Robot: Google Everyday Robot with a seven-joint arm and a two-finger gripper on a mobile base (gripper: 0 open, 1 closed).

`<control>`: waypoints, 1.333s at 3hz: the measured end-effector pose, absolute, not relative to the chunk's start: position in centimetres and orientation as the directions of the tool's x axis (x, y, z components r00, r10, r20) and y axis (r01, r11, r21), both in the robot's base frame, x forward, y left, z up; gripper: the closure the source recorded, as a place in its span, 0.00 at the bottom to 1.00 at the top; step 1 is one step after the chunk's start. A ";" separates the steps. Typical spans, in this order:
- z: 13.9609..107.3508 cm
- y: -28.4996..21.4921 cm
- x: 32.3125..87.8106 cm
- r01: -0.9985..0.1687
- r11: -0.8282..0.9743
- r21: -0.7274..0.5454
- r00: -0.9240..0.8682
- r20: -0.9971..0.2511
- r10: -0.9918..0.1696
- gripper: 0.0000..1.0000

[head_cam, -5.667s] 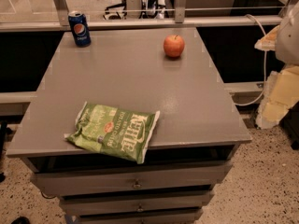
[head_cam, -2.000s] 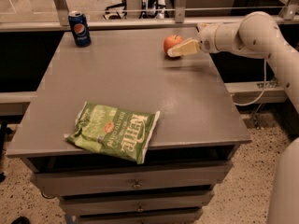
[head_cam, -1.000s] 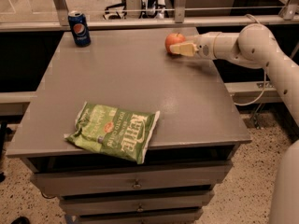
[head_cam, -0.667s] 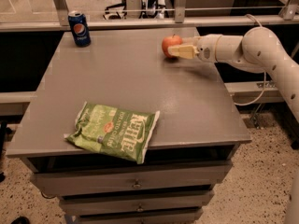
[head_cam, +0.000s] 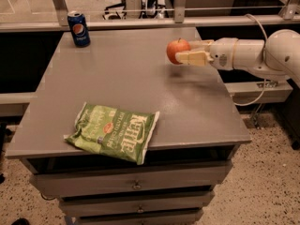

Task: Move apple near green jalapeno chip bag

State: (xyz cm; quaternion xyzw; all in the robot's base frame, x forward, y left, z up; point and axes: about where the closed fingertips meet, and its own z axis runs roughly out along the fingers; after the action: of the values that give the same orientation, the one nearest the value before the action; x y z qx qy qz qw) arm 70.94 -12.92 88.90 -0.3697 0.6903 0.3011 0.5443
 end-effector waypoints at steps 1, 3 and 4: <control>87.2 -14.1 65.5 -0.881 0.471 0.045 -0.159 -0.966 -0.206 1.00; 85.9 -14.3 57.0 -0.954 0.289 0.073 -0.119 -0.983 -0.142 1.00; 86.7 -14.3 55.2 -0.971 0.235 0.050 -0.073 -0.993 -0.089 1.00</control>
Offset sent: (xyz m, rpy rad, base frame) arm -0.1747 -0.0271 -0.0428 0.0558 0.0784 0.3204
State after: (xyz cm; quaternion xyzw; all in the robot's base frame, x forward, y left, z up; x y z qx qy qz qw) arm 55.15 -14.32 86.72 -0.4461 0.5940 0.4287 0.5143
